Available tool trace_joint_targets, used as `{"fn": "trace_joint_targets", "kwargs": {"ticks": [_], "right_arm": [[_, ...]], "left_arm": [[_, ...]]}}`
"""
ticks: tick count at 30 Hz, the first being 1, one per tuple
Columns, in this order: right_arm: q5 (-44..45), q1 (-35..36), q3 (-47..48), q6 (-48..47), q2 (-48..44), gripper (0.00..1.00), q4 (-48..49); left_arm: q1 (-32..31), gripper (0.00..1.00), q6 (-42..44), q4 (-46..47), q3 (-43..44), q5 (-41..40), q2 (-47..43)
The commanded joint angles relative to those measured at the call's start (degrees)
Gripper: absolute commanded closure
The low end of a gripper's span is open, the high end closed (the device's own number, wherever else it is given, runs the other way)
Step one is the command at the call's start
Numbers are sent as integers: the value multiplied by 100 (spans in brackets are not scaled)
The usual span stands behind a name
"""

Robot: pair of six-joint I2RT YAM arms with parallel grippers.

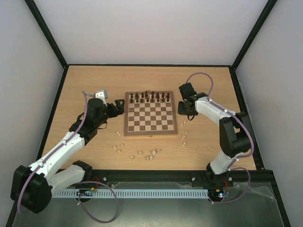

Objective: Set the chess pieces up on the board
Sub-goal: Pick up the chess piece at the center of the board, then place the chess piece on the chessboard.

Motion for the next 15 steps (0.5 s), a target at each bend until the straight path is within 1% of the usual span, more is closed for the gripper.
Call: {"fn": "trace_joint_targets", "kwargs": {"ticks": [1,4,8,15], "right_arm": [[-45,153,119,-18,-598,89,-424],[50,501,237,13,-647,89,-661],[-45,863,247,61,-576,88,-798],[-171,1276,397,38,-231,88,-920]], "left_arm": [[-20,1,-7,39,97,-8,-59],[-20,0,-3,40,102,-17,-55],[-20,0,4,30,101,-48,-73],[-20,0,1,30,99,-50,-52]]}}
